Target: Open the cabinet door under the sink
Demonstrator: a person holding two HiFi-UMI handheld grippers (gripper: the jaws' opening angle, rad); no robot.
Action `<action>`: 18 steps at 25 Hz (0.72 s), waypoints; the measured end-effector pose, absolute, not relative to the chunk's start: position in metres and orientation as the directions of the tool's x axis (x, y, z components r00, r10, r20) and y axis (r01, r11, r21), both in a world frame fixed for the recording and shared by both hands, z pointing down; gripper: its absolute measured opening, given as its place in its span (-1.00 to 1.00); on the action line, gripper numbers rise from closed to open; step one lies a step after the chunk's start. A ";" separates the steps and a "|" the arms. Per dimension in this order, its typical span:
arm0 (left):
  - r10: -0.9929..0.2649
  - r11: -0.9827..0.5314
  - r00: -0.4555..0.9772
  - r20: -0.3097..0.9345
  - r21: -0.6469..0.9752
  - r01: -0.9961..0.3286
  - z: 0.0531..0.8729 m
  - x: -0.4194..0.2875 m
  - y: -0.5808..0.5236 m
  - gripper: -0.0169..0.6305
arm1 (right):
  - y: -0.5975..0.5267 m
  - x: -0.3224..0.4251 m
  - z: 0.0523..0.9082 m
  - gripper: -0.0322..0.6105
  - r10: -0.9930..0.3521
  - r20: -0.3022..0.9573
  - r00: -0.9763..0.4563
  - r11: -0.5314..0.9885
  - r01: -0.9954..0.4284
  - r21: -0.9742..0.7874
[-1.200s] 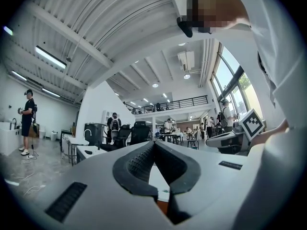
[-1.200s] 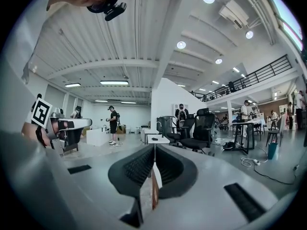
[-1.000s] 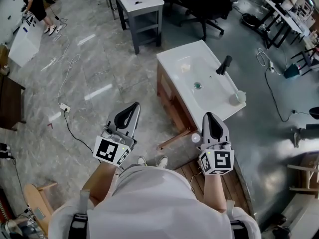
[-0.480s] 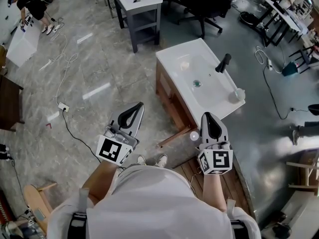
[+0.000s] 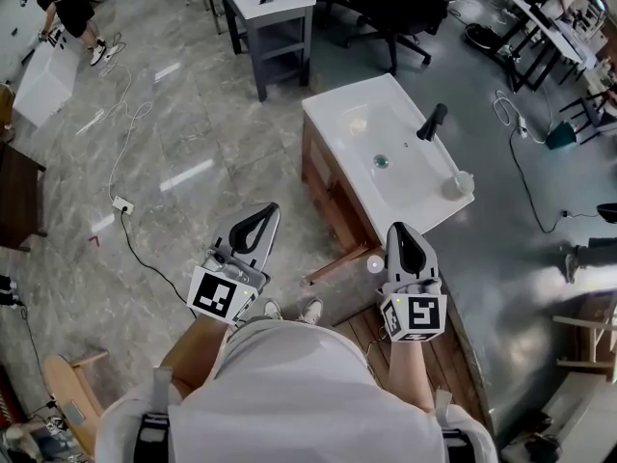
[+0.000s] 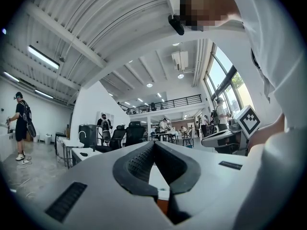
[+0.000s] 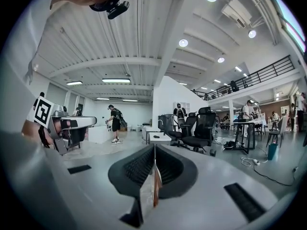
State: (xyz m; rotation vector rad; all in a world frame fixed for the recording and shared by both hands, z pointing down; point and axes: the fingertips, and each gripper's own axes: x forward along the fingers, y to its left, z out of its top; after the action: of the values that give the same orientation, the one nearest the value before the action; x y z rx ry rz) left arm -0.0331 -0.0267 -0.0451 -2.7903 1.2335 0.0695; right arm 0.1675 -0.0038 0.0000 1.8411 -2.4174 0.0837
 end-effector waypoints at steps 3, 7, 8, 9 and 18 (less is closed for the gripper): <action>-0.739 -0.666 0.669 -0.082 -0.063 -0.743 -0.044 -0.033 -0.025 -0.90 | -0.003 0.166 0.003 -0.78 -0.955 0.117 -0.271 0.275 -0.961 0.023; -0.741 -0.664 0.666 -0.085 -0.060 -0.746 -0.043 -0.031 -0.022 -0.90 | -0.001 0.166 0.003 -0.78 -0.953 0.117 -0.278 0.283 -0.959 0.025; -0.741 -0.663 0.666 -0.085 -0.059 -0.746 -0.043 -0.030 -0.021 -0.90 | 0.000 0.166 0.002 -0.78 -0.953 0.115 -0.279 0.283 -0.959 0.025; -0.742 -0.662 0.665 -0.085 -0.058 -0.747 -0.043 -0.030 -0.020 -0.91 | 0.000 0.166 0.001 -0.78 -0.954 0.113 -0.279 0.284 -0.959 0.026; -0.747 -0.656 0.659 -0.087 -0.059 -0.752 -0.044 -0.031 -0.015 -0.90 | 0.006 0.167 0.000 -0.78 -0.954 0.108 -0.281 0.285 -0.958 0.026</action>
State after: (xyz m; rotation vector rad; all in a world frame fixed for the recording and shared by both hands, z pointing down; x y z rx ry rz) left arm -0.0306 -0.0152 -0.0443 -2.7790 1.2589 0.0840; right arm 0.1673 0.0059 0.0002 1.8186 -2.4348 0.0667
